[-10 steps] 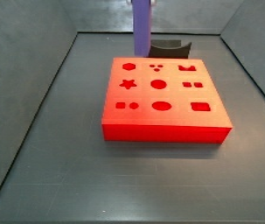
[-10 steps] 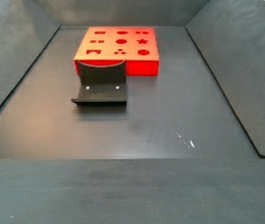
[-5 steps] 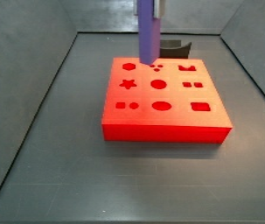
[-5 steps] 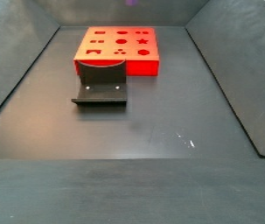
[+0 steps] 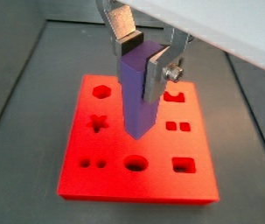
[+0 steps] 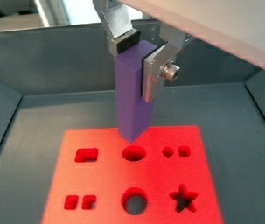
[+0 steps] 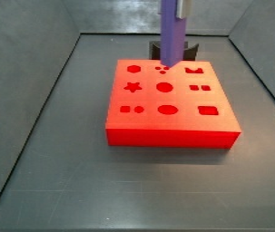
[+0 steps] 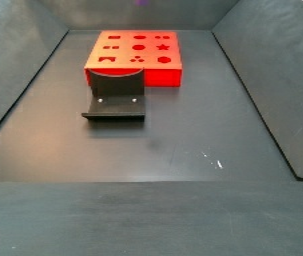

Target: Insert the rectangle object.

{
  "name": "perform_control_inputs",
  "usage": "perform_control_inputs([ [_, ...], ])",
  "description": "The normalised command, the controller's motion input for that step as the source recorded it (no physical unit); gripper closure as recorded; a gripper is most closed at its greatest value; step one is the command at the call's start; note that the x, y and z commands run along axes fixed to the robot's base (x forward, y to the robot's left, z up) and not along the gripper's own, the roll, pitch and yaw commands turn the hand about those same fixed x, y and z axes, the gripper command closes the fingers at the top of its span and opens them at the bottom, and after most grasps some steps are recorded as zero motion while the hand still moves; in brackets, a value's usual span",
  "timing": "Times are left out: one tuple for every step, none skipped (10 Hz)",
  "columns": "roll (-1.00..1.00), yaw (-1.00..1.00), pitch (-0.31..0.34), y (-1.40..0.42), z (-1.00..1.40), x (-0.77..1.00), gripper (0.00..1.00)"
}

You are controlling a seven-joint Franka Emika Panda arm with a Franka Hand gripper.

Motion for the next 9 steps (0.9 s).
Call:
perform_control_inputs([
  [0.09,-0.68,0.000,0.00,-0.32,0.43,1.00],
  [0.09,-0.56,0.000,-0.06,-0.33,0.55,1.00],
  [0.08,-0.53,0.000,-0.07,-0.31,0.59,1.00],
  [0.08,-0.56,0.000,-0.07,-0.31,0.54,1.00],
  [0.04,-0.57,0.000,-0.07,-0.17,0.53,1.00],
  [0.05,-0.64,0.000,-0.03,-0.15,0.45,1.00],
  [0.06,-0.67,0.000,-0.02,-0.16,0.41,1.00],
  [0.07,-0.64,0.000,-0.02,-0.18,0.42,1.00],
  [0.08,-0.62,0.000,-0.02,-0.17,0.43,1.00],
])
